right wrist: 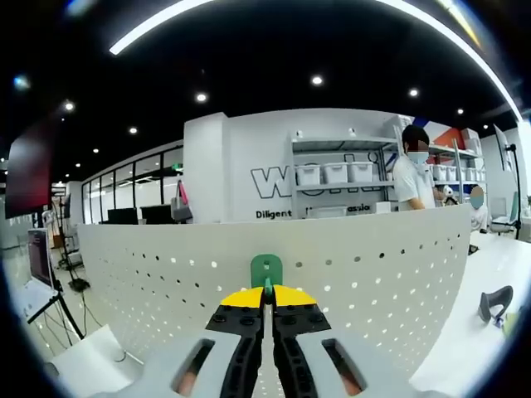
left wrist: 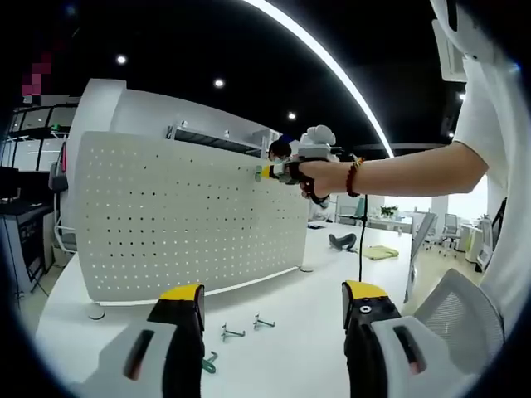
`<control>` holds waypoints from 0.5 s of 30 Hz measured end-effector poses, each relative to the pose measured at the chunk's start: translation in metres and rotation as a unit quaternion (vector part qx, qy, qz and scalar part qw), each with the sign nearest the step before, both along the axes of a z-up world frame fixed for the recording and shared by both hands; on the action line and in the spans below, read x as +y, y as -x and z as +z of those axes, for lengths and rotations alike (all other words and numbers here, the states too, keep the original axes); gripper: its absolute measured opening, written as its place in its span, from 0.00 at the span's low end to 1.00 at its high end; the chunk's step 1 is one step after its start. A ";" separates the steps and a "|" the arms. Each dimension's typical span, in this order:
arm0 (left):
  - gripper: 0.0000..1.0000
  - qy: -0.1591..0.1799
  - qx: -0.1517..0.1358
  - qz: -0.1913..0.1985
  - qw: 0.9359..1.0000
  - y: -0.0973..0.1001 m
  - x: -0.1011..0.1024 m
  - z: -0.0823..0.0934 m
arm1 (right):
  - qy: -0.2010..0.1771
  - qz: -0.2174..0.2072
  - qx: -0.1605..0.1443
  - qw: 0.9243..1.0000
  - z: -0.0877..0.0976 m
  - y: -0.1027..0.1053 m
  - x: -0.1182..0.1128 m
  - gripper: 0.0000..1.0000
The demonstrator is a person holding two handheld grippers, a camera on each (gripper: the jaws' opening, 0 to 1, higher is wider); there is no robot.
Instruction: Insert the hook assembly into the mounting plate slot until the hook locks in place.
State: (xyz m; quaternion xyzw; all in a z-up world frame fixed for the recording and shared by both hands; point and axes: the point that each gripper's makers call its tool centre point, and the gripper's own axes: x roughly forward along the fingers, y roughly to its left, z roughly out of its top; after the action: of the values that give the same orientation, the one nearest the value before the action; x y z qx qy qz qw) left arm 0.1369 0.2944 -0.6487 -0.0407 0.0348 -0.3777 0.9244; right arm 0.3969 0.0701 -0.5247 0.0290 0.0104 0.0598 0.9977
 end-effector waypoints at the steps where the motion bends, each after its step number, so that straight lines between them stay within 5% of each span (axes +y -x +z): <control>1: 0.69 0.002 0.000 0.001 1.000 0.000 0.001 0.000 | 0.010 -0.006 0.001 1.000 -0.001 -0.002 -0.001 0.01; 15: 0.69 0.001 0.004 0.011 1.000 0.000 0.008 -0.003 | 0.014 -0.017 0.005 1.000 -0.006 -0.007 0.001 0.01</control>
State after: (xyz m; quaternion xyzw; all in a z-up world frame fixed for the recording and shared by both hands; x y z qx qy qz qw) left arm 0.1373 0.3023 -0.6513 -0.0432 0.0380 -0.3674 0.9283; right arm 0.4040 0.0712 -0.5303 0.0152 0.0154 0.0430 0.9988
